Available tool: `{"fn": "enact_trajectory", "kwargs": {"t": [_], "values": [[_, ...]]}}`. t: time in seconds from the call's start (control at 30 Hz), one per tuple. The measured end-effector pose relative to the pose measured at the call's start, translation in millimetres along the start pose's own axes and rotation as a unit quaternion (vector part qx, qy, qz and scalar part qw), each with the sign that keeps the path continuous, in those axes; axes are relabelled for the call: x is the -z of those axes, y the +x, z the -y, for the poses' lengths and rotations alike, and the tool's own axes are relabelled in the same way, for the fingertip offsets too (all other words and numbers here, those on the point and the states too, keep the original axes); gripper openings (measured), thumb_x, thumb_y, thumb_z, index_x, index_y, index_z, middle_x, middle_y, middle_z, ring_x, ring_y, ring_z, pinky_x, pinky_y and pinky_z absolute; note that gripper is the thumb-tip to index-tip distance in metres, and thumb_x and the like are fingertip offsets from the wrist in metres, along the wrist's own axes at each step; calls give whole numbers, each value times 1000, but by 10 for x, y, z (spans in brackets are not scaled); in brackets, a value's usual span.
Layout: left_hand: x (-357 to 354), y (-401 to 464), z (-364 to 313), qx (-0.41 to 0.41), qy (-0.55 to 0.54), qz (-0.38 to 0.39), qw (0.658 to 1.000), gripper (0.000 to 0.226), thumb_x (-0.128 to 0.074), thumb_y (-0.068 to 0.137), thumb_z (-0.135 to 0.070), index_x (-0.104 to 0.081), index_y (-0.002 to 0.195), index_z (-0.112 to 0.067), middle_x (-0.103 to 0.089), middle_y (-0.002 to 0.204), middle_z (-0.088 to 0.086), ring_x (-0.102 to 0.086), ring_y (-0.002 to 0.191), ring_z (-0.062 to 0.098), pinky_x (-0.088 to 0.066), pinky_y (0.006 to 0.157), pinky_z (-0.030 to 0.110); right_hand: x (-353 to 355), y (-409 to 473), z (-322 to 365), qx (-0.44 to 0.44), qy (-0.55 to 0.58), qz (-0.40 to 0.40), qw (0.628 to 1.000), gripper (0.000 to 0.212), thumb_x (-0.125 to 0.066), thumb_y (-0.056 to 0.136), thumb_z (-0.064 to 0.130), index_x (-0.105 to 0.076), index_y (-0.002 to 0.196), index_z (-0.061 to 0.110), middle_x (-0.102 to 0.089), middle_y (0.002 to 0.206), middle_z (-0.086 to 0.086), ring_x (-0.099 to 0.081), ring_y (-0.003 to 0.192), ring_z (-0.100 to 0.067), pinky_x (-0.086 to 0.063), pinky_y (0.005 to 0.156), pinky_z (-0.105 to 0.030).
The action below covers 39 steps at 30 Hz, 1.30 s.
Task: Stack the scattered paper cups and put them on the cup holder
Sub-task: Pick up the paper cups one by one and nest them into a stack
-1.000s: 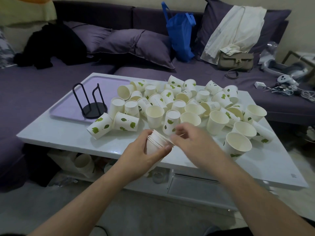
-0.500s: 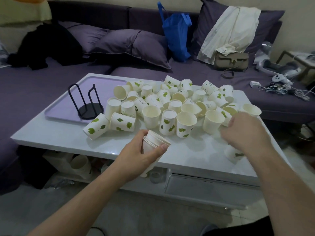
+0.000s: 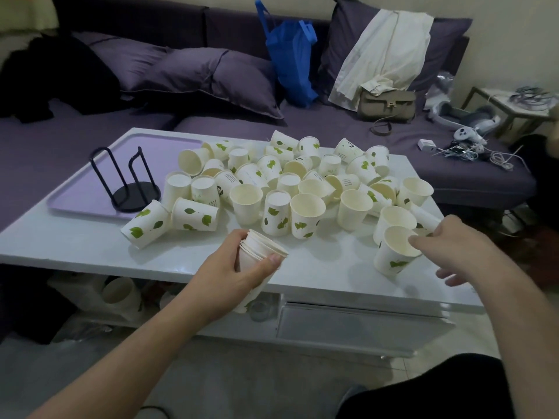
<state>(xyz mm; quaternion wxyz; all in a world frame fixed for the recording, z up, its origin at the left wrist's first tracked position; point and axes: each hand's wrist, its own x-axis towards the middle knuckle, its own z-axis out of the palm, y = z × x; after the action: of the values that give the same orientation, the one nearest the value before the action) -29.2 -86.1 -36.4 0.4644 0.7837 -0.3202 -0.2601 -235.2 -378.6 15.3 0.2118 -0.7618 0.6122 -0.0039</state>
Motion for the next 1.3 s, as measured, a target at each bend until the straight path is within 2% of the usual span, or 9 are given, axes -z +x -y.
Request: {"fn": "enact_trajectory", "kwargs": {"t": [0.2,0.4,0.5,0.7,0.87,1.03,1.1,1.2,1.3], "values": [[-43,-16,-39,0,-1,6,1000,58,-63,75,-75,-46,125,-49,-65,111,-21,-65,96,1,-51,71,19,-80,49,61,41,12,6,999,14,-64,95,15,-54,105,15,-71,91,-13,-77,59,-24,-67,61,-41],[-36,-22,-63,-4,-5,10,1000,55,-65,74,-74,-47,121,-52,-65,112,-23,-66,97,-2,-51,70,18,-13,-45,112,98,75,-53,991,14,-61,86,1,-65,88,15,-72,78,-13,-70,52,-24,-57,52,-35],[-12,-2,-40,-12,1,11,1000,39,-73,85,-62,-48,113,-54,-67,109,-23,-63,92,-16,-51,67,15,-10,-231,243,173,200,-49,963,11,-59,82,0,-66,81,9,-64,54,-11,-54,38,-25,-43,45,-30],[-42,-26,-30,-44,23,31,998,52,-83,86,-50,-50,125,-45,-70,107,-15,-69,92,-6,-55,66,14,-304,-623,733,248,396,86,880,25,-50,89,-11,-61,79,8,-52,50,-11,-43,36,-22,-28,40,-21],[-57,-23,-27,-70,30,19,997,62,-82,82,-58,-49,132,-41,-71,105,-19,-70,91,-4,-55,68,14,-740,-827,1010,281,321,167,889,16,-57,92,-2,-63,80,8,-52,47,-6,-43,40,-22,-33,41,-22],[16,-5,13,-84,29,-9,996,61,-75,79,-70,-49,128,-47,-68,105,-29,-68,92,-2,-55,72,19,-980,-895,1151,329,227,188,897,19,-63,94,14,-66,78,24,-54,46,15,-45,40,-1,-38,57,-25],[51,20,34,-78,29,-20,996,61,-73,77,-75,-49,127,-49,-67,104,-28,-67,91,-2,-59,76,26,-941,-868,1165,343,243,145,896,15,-64,98,25,-66,82,26,-56,50,16,-46,45,-3,-40,58,-28],[81,53,50,-54,25,-35,998,57,-71,78,-77,-49,123,-51,-68,104,-21,-66,92,-1,-60,74,26,-793,-705,1190,373,204,-34,904,4,-60,97,27,-60,94,30,-59,56,7,-53,53,-13,-49,56,-34],[78,62,71,-44,21,-32,998,53,-70,79,-75,-49,122,-52,-67,106,-19,-66,92,-2,-59,74,24,-746,-523,1221,347,47,-41,936,26,-60,93,27,-58,118,36,-69,80,4,-65,77,-21,-59,73,-41]]}}
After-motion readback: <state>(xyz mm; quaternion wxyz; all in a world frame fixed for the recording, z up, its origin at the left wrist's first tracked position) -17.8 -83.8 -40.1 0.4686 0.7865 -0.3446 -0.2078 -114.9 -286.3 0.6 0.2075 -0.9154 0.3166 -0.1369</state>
